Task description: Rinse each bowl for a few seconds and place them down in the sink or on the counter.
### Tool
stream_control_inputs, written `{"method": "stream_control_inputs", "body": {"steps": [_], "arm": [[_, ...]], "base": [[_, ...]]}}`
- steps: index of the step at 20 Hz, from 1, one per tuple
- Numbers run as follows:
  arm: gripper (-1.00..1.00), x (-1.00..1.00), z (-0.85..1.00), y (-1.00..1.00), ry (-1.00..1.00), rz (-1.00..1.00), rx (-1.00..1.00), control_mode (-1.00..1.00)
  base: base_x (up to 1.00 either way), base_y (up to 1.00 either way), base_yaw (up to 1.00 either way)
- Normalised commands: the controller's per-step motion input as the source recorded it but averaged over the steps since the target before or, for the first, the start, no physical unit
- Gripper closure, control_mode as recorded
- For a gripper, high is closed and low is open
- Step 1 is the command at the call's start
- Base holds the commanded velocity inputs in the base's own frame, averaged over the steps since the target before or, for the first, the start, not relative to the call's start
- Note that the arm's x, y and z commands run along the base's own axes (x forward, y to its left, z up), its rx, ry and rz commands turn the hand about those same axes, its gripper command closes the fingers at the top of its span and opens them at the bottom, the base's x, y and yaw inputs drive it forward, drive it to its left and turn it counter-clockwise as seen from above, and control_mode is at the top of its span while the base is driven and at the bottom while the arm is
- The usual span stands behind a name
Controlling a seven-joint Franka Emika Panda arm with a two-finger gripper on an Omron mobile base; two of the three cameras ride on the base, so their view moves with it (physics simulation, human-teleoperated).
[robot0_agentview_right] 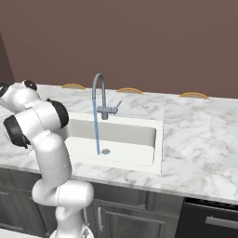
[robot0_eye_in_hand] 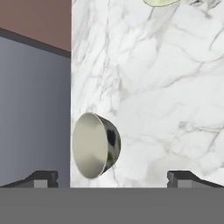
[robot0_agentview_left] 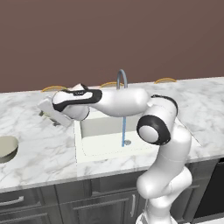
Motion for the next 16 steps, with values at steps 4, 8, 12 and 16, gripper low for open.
{"method": "stream_control_inputs", "body": {"steps": [4, 8, 12, 16], "arm": [[-1.00, 0.14, -0.05, 0.20, 0.00, 0.00, 0.00, -1.00], [-1.00, 0.09, -0.09, 0.14, 0.00, 0.00, 0.00, -1.00], [-1.00, 0.10, -0.05, 0.17, 0.01, 0.00, 0.00, -1.00], [-1.00, 0.09, -0.04, 0.19, 0.04, 0.00, 0.00, -1.00]], "base": [[0.00, 0.00, 0.00], [0.00, 0.00, 0.00], [0.00, 0.00, 0.00], [0.00, 0.00, 0.00]]}}
